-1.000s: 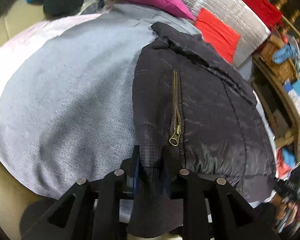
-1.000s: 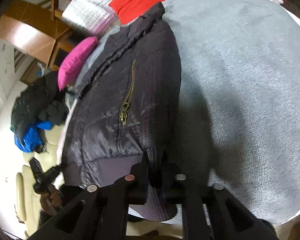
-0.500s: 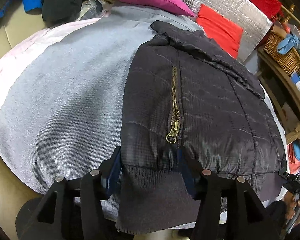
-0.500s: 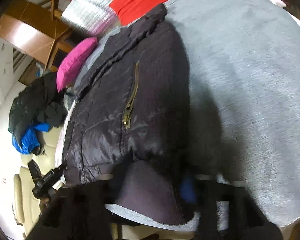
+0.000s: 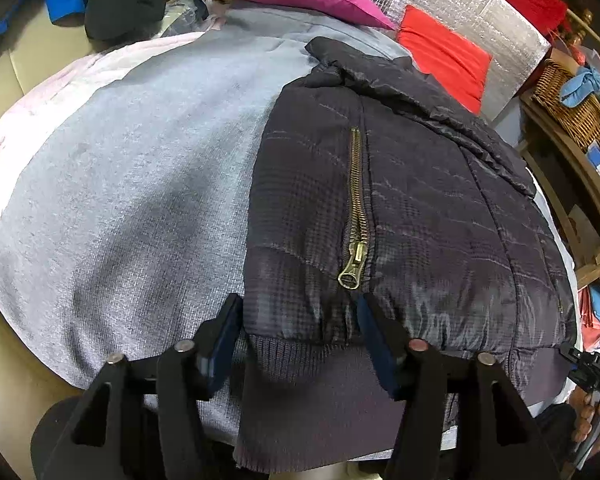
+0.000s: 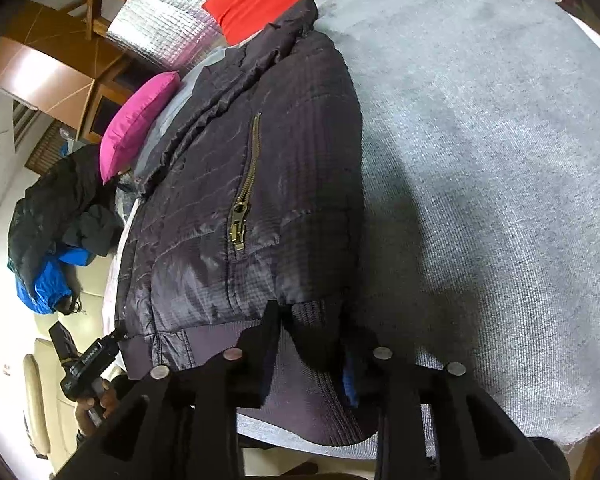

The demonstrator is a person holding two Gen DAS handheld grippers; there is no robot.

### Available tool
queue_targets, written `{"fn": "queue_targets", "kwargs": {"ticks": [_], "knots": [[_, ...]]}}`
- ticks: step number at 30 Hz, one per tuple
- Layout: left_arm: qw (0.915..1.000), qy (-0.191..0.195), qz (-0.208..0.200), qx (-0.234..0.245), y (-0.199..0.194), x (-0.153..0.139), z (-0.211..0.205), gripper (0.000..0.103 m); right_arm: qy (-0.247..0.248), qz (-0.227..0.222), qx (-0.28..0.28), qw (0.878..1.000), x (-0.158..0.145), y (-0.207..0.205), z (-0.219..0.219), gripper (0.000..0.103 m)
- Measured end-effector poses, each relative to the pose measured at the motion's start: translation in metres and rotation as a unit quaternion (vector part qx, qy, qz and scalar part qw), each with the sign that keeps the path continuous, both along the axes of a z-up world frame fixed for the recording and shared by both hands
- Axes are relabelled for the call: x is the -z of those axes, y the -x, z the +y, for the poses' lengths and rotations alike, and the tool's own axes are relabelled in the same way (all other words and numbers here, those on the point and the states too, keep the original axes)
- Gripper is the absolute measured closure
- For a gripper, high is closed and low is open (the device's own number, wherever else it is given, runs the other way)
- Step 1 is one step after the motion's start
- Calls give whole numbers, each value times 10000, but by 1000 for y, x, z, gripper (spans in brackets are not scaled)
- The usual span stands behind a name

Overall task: Fold large clothes
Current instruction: 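Hold the ribbed hem with both tools and lift it slightly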

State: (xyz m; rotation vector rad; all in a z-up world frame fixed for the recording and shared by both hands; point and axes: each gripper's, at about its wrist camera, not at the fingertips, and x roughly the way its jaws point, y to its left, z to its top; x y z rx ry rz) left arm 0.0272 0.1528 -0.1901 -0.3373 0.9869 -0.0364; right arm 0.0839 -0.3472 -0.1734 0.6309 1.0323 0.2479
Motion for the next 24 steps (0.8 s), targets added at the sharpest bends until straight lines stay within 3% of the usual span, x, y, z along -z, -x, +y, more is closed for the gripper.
{"fn": "queue_targets", "kwargs": {"ticks": [5,6,7,9,10,20,23,24], "knots": [[10000,41,10,21,-1,3,2,39,-12,20,-15,10000,1,-1,1,70],[10000,43,12,89,-1,3,1,58,36,31,-41,10000,2,-2,1,76],[9999,4,36,123,-2,3,1,68,48,82,-32,9999,4,-3,1,79],[9997,-101,13,217,-1,-2,0,83,31,141,-36,9999,4,-4,1,88],[9997,-91,13,234,-1,-4,-1,85,86,139,-50,9999,3,-4,2,90],[9989,-129,3,453,19,-18,5,86,243,179,-309,9991,-7,13,8,93],[9994,-36,88,328,13,-14,7,77,155,95,-297,9994,-7,16,6,85],[9996,83,88,261,12,-14,10,77,116,78,-271,9995,-6,16,5,77]]}}
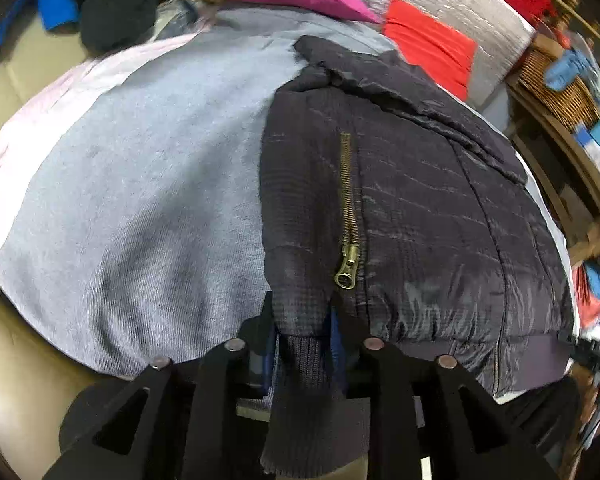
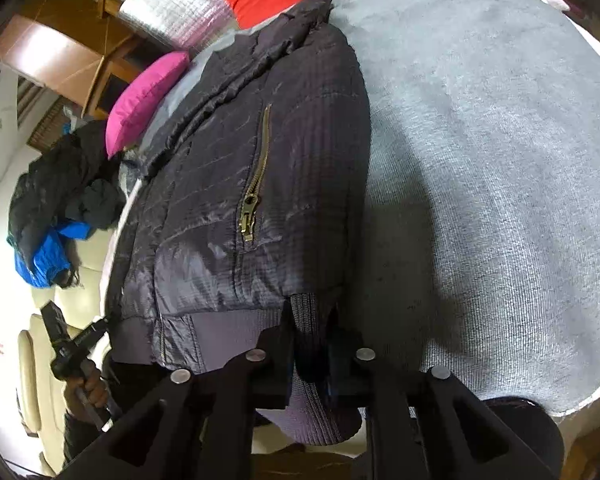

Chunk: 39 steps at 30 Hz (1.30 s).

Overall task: Fold large clothes
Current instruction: 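Hold the ribbed hem with both tools and lift it slightly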

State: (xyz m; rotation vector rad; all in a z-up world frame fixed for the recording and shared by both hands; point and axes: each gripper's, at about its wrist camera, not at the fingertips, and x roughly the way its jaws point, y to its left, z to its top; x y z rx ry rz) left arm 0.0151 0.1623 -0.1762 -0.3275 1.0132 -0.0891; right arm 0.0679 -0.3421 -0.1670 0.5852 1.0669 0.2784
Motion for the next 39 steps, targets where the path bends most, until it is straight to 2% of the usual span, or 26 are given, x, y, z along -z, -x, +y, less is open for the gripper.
{"fn": "queue_targets", "kwargs": {"ticks": [1,2,3,4,5,8,10,11,12,13,14,15,20,22,25,26,27,28,29,32,34,35,36,37,39], "knots": [[10000,70,-10,-40,0,0,2,75,41,-70,26,10000,-2,1,0,72],[9998,137,-68,-93,1,-3,3,74,73,-140,48,9999,-4,2,-2,52],[9997,150,-152,-98,2,-5,3,64,88,-183,103,9997,-7,3,-3,29],[9996,125,-220,-95,3,-6,3,50,99,-213,168,9996,-10,6,-5,28],[9995,41,-285,-91,3,-7,0,45,151,-242,226,9993,-12,7,-6,28],[9998,-94,-181,12,-4,-2,-9,43,164,-106,263,9995,-7,0,-9,28],[9995,-282,-160,23,-7,-1,-13,44,120,31,269,9996,3,-7,-4,37],[9991,-401,-133,57,-8,1,-15,44,117,-8,226,9997,4,-7,-1,72],[9985,-542,-75,50,-11,3,-16,60,123,-7,123,9998,5,-8,4,81],[9976,-690,-6,26,-14,5,-16,80,254,34,108,9996,5,-9,9,83],[9979,-645,24,43,-16,6,-13,81,286,53,87,9995,5,-10,10,88],[9990,-444,20,37,-17,4,-8,87,279,57,75,9996,5,-9,10,90],[9992,-337,-169,165,-8,-12,-5,87,326,-155,-89,9993,-16,-1,10,93],[9997,-232,33,90,-11,-1,-2,77,313,-151,14,9994,-17,0,5,92],[9999,-72,70,-115,-10,4,4,64,235,-48,127,9996,-3,-4,3,81],[9999,39,-18,-138,-8,1,6,59,228,-95,134,9996,-3,-2,3,70],[9998,52,-86,-149,-6,0,7,42,218,-197,114,9995,-5,0,4,43],[9998,-11,-137,-169,-4,-2,6,31,235,-267,137,9993,-7,3,4,29],[9997,-72,-191,-166,-4,-2,5,30,269,-334,187,9989,-10,3,4,24],[9998,-200,-82,-36,-11,5,-6,30,305,-360,207,9987,-11,-3,2,24],[9997,-209,136,6,-20,18,-12,30,267,-199,254,9991,-2,-9,1,27],[9996,-205,181,-16,-22,20,-13,33,264,-132,248,9993,3,-12,3,38],[9998,-120,175,7,-23,20,-15,54,390,-144,239,9988,4,-13,6,72],[9995,-251,167,7,-23,17,-18,76,387,-141,185,9990,4,-12,8,80],[9991,-372,133,120,-23,9,-21,86,307,-118,108,9994,2,-11,10,90]]}}
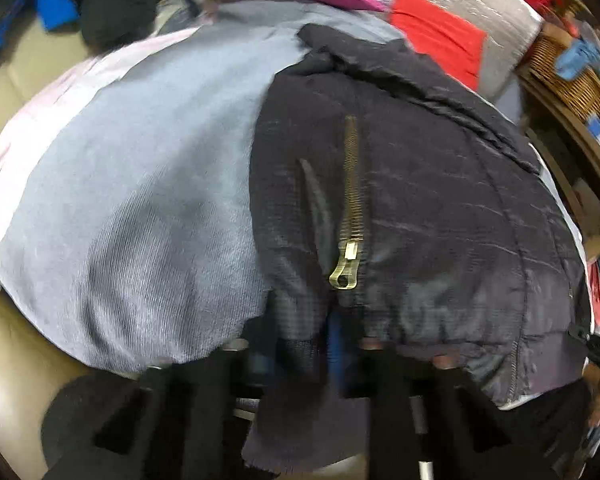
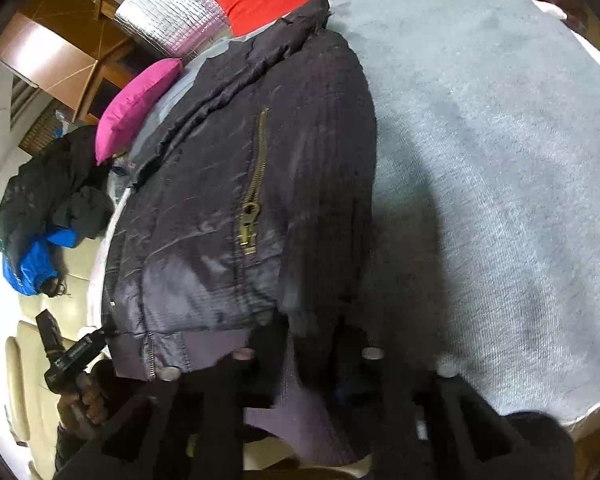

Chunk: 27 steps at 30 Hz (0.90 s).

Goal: Fold large clothes

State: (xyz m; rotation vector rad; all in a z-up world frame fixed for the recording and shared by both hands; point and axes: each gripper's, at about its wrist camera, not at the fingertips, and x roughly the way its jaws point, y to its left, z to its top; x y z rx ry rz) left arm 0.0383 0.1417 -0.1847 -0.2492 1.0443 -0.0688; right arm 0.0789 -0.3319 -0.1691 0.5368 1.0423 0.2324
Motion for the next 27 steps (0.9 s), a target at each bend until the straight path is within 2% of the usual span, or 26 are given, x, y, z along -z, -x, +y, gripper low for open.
{"fn": "queue_targets", "kwargs": {"ticks": [5,8,10,13,17,20,23,25,27], "knots": [[9991,406,-145,51,8,-18,17,88,-5,-59,-230,9997,-12,5,3,92],[9984,550,-118,55,18,-19,24,88,-58,-53,-306,9995,-16,13,1,92],[9981,609,-96,66,22,-20,28,88,-176,-13,-300,9994,-14,20,-2,92],[9959,897,-141,46,24,-29,36,88,-437,-24,-259,9987,-16,28,-7,92],[9943,989,-394,89,13,-51,42,88,-663,-237,-316,9970,-32,32,-10,92],[9946,1023,-184,36,3,-38,47,88,-673,-249,-328,9969,-30,31,-15,92],[9943,1039,-222,50,5,-39,43,88,-899,-134,-248,9956,-17,32,-22,92],[9938,1056,-334,74,7,-45,41,88,-991,-295,-239,9944,-26,35,-22,92],[9940,1057,-272,73,8,-42,44,88,-935,-381,-283,9945,-32,35,-22,93]]}}
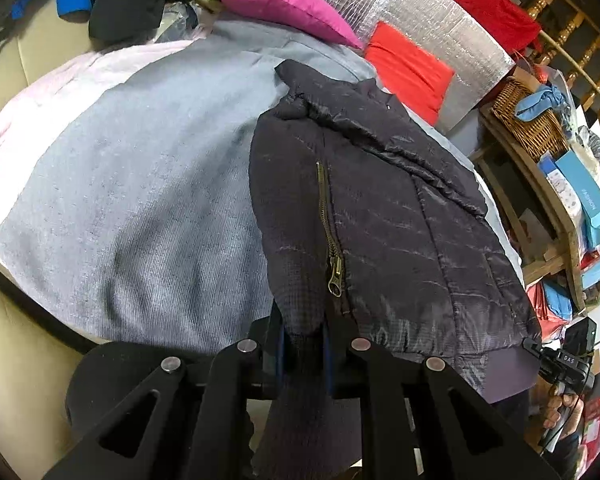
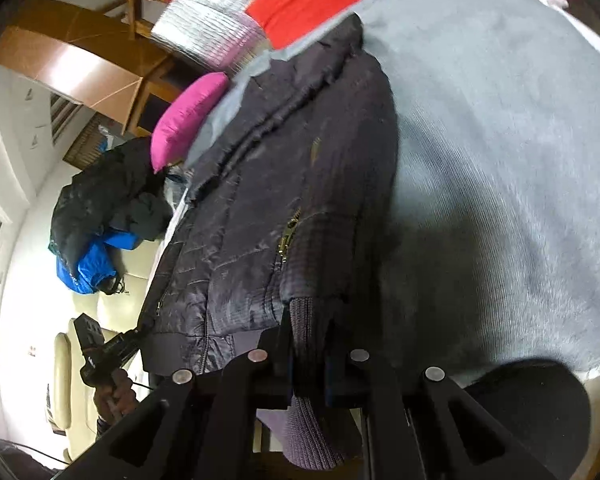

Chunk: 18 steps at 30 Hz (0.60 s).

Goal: Fold large clothes

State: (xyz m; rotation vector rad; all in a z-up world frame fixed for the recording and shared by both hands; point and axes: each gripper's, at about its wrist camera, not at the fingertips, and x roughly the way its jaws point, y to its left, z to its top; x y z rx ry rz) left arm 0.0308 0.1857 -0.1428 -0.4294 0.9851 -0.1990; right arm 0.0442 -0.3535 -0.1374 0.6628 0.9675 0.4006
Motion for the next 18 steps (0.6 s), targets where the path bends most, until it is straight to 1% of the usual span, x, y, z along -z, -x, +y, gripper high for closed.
{"fn": "queue_targets", "kwargs": {"ticks": [2,3,4,7,9,10,12,14,16,18], "knots": [[9998,-19,193,-29,-1,10,1,88,43,120,-11,9999,7,-3,-1,92],[9998,9,188,-32,0,11,1,88,17,195,-8,9998,12,-4,-1,92],[9999,43,91,-38,3,6,1,88,-49,223,20,9997,15,-3,-1,92],[10000,24,-76,-16,5,-4,-1,88,-193,10,57,9998,4,1,2,92],[9999,52,112,-48,1,5,3,88,-162,-48,30,9999,1,-1,1,92],[9998,75,175,-62,1,8,4,88,-166,37,39,9998,6,-3,-1,93],[9999,103,88,-55,5,5,4,88,-233,194,76,9995,16,-5,-2,92],[10000,29,-24,-29,6,-2,1,88,-339,75,77,9994,11,-1,-2,92],[10000,-47,42,-34,1,-3,0,88,-395,-96,67,9992,0,0,-3,93],[9999,-128,56,-69,0,-6,-1,88,-457,-151,46,9988,-6,-2,-4,93]]}}
